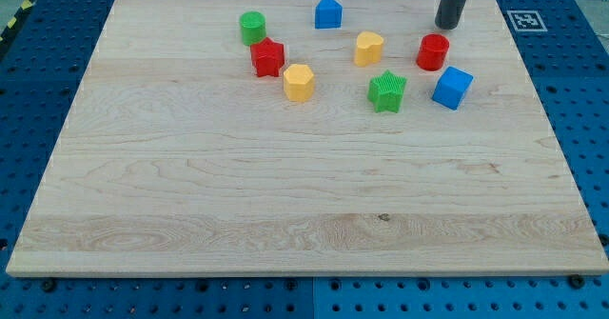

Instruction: Move your arm closer to blue cube

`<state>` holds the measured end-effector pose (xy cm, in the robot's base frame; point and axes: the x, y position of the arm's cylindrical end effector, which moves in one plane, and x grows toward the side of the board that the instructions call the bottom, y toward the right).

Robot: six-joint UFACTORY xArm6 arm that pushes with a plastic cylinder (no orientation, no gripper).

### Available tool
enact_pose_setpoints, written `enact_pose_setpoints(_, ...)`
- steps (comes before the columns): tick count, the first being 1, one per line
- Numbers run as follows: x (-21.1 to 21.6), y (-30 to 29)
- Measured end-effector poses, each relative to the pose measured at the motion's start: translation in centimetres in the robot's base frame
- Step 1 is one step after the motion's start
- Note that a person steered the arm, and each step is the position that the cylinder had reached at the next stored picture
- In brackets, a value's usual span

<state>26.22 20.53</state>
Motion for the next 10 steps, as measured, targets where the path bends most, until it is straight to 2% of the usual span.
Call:
enact_pose_setpoints(6, 0.7, -1.3)
enact_pose_setpoints(7, 0.7, -3.3)
enact_pose_setpoints(8, 0.7, -9.7)
enact_pose_setpoints(9, 0.7, -11.1)
enact_pose_setpoints(10, -1.1, -11.7)
